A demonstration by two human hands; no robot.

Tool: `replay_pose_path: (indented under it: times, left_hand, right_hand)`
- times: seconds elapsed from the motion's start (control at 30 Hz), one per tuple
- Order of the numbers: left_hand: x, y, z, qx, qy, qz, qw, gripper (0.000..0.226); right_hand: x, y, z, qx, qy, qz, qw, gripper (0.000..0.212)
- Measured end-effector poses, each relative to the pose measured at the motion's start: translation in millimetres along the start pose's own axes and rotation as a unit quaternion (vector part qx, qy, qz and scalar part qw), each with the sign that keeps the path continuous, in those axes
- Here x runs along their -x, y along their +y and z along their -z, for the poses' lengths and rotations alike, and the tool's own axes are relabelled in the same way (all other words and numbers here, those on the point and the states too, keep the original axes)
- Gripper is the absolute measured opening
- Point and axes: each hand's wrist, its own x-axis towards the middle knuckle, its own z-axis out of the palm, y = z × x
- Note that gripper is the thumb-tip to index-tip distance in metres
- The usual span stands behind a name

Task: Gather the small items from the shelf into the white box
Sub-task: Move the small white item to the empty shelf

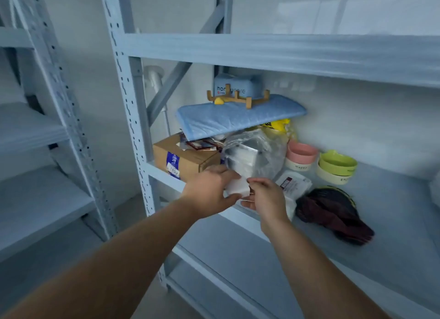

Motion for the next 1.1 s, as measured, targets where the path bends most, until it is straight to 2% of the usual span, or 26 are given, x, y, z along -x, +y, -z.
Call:
replay_pose_path:
  times: [0.3,0.6,0.87,1.1]
  left_hand:
    - [147,-155,103,-0.056,0.008,0.106,0.993,0.051]
    - [277,-284,192,-0.090,0.038,0.226,0.969,0.048]
    - [364,-386,240,-0.137,0.089,0.327,0.931,0.048]
    - [389,-471,291,-0.202,0.082,0.399,0.891,0.044]
  right_hand:
    - [99,26,-218,0.009,-0.099,-0.015,0.995,0.010]
    - [185,48,-407,0.043,-0.229,0.004,0.973,0.010]
    - [225,77,-563,0.047,-0.349,0.013,0.936,0.012]
    - [233,75,-685,0.026,-0.446,-0.015,0.895,0.011]
